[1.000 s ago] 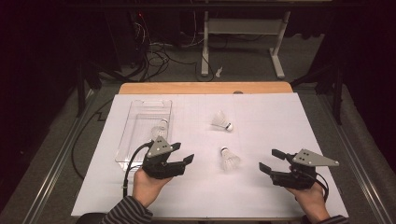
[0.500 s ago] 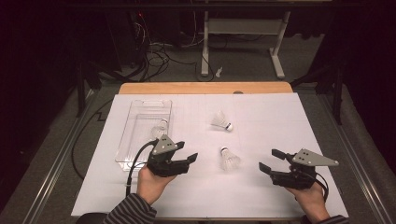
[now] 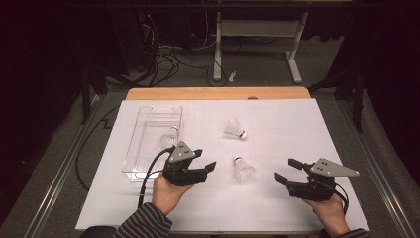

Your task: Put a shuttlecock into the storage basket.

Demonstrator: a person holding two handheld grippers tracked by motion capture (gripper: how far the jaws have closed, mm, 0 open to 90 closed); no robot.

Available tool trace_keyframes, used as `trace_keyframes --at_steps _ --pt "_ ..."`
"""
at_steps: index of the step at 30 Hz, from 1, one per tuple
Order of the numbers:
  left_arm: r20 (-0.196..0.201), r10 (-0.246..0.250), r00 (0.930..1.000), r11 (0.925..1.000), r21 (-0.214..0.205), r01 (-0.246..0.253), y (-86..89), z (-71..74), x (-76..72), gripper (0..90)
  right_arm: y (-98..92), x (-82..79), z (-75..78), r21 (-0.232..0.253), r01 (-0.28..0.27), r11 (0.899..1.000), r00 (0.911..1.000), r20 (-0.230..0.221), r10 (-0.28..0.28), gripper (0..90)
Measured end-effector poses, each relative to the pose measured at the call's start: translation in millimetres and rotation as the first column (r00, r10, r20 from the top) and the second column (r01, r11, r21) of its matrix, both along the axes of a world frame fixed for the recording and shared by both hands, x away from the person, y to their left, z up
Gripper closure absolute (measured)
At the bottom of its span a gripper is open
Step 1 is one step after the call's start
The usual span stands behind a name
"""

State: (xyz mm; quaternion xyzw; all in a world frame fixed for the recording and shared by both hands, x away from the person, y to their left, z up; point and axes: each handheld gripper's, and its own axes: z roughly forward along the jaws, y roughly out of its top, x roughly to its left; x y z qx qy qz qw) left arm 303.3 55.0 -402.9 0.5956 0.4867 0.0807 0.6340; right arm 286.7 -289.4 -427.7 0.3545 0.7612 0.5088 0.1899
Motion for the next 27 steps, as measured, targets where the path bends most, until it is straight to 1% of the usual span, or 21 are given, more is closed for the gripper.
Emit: trace_keyframes --at_steps 27 --pt "-0.007 -0.030 0.9995 0.9995 -0.010 0.029 -18.7 0.2 6.1 38.6 0.2 -0.2 0.0 0.000 -0.001 1.000 1.0000 0.000 0.001 27.6"
